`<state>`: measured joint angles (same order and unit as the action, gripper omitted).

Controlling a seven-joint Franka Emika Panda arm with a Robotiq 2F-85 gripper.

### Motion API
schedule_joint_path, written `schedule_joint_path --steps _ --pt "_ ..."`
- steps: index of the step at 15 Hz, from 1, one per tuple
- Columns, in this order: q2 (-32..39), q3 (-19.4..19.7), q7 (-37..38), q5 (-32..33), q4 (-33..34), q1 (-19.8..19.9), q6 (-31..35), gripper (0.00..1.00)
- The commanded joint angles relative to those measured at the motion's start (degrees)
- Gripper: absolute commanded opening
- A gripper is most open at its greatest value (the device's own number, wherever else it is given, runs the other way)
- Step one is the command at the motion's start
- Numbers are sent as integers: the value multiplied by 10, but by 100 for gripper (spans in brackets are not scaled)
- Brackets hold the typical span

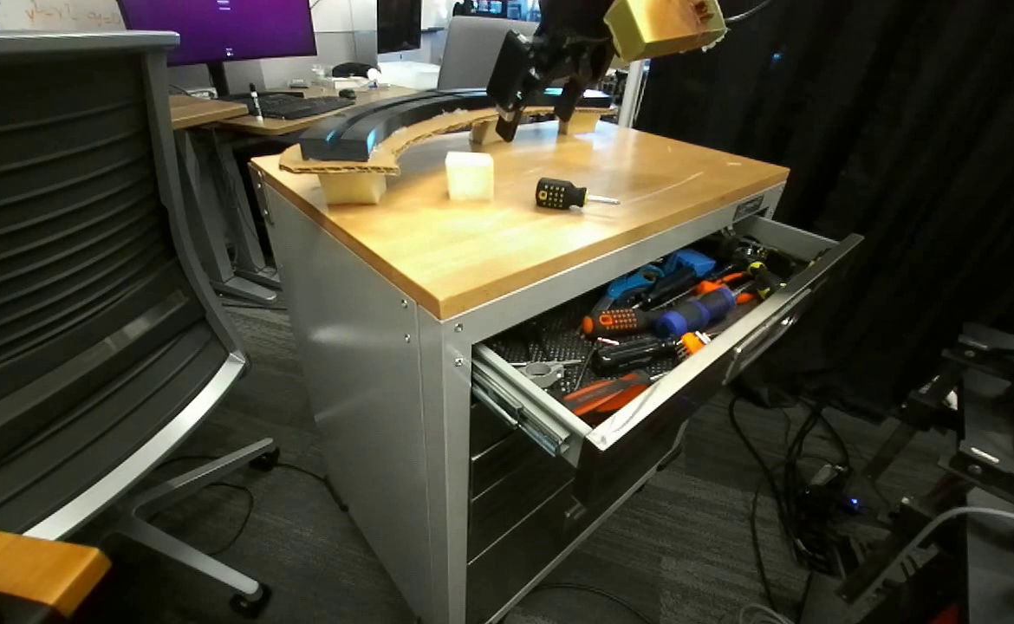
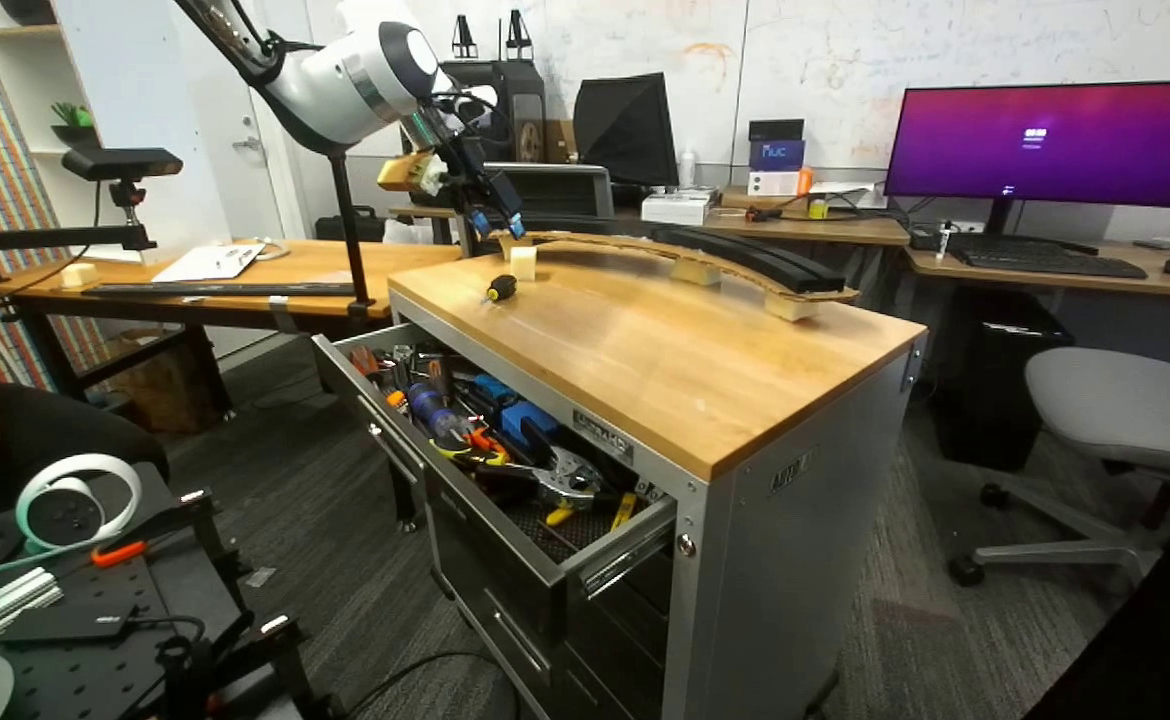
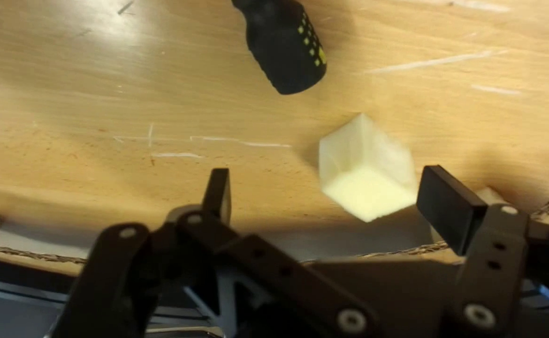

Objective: Put the screwdriver inside and close the top drawer

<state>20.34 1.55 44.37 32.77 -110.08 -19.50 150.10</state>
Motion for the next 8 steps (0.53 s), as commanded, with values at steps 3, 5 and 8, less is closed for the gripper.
schedule_joint_path --steps 3,5,8 --pt "8 14 5 -19 -2 11 1 100" --pt "7 5 -12 -49 -13 23 -1 100" --pt "5 -3 -35 -104 -27 35 -4 100"
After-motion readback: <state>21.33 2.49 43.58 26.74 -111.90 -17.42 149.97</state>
